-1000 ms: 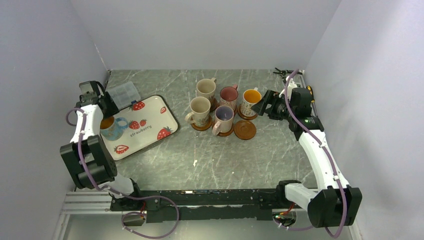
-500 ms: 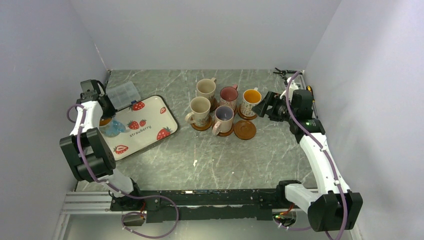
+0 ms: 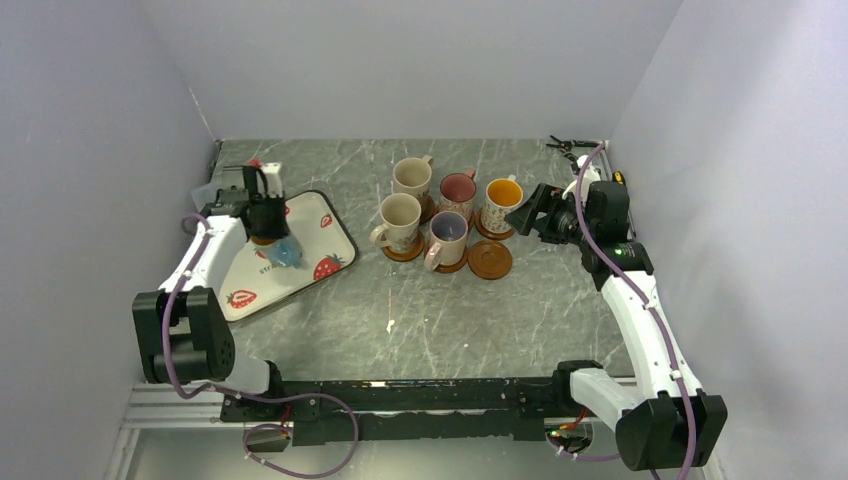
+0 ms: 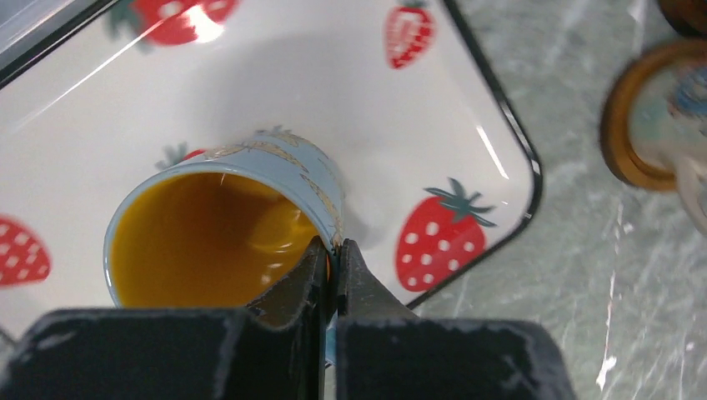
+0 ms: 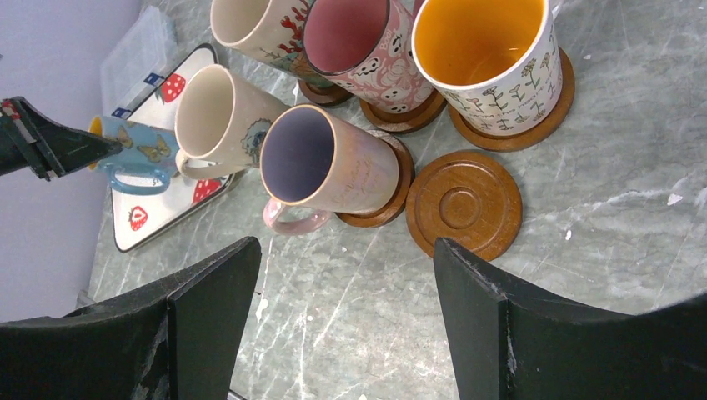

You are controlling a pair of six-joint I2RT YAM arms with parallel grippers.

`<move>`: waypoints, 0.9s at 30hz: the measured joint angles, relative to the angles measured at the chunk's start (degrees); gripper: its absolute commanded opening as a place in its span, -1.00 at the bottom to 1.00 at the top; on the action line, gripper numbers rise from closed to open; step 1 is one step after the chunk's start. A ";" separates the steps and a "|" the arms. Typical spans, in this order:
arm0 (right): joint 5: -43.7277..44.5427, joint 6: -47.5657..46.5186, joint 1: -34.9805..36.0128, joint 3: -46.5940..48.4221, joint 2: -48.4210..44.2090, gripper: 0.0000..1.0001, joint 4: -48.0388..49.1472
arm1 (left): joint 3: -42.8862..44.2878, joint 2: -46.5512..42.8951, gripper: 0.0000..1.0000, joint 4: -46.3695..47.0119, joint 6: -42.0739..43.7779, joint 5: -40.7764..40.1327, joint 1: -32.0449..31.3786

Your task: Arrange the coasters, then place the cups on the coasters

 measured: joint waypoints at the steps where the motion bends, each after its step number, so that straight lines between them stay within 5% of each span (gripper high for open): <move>1: 0.00 0.17 0.00 0.00 0.00 0.59 -0.02 | -0.17 -0.07 -0.94 0.22 1.01 0.98 -1.66; 6: -0.09 0.37 0.00 0.00 0.00 0.59 -0.09 | -0.24 0.26 -0.84 0.37 4.63 2.62 -7.69; 10: -0.11 0.35 0.00 0.00 -0.22 0.59 -0.17 | 0.09 1.68 -0.12 0.13 5.84 2.34 -9.94; 13: -0.15 0.33 0.00 0.00 -0.87 0.59 -0.42 | 0.09 1.66 0.19 -0.13 5.66 1.99 -10.86; 20: -0.90 0.02 0.00 0.02 -1.57 0.59 -2.03 | 0.70 -3.91 0.43 -0.79 -0.48 -2.38 -11.72; 27: -1.14 -0.28 0.00 0.04 -2.62 0.60 -3.37 | 2.21 -11.93 0.46 -2.84 -13.92 -10.91 -7.82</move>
